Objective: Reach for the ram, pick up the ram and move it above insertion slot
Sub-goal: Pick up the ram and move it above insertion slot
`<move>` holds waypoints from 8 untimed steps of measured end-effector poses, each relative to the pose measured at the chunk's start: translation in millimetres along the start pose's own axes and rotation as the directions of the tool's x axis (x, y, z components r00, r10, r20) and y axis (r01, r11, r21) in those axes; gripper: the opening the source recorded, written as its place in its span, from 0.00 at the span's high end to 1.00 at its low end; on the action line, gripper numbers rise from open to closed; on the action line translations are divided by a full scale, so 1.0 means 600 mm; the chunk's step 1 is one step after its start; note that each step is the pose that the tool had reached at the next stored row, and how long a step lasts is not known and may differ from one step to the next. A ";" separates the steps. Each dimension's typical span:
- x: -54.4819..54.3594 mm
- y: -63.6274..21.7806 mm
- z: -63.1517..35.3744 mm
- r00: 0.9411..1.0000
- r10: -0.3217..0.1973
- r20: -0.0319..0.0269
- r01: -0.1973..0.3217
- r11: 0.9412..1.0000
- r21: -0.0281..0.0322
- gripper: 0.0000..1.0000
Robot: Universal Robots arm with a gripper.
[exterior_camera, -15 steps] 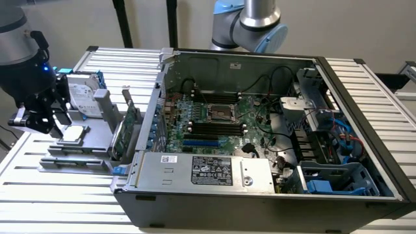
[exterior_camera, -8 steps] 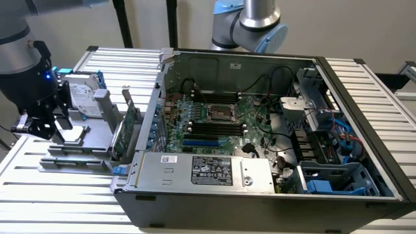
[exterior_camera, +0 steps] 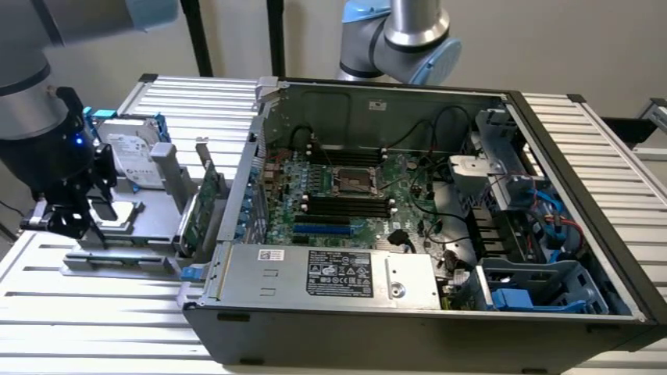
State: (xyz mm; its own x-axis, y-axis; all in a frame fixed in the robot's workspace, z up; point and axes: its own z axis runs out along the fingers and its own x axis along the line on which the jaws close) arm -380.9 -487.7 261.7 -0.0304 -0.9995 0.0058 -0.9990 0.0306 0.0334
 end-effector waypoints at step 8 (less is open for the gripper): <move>0.008 -0.001 0.024 1.000 -0.001 0.000 0.001 1.000 0.000 0.58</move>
State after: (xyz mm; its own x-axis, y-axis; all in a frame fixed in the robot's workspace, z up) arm -380.7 -492.7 247.4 -0.0298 -0.9995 0.0061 -0.9990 0.0300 0.0337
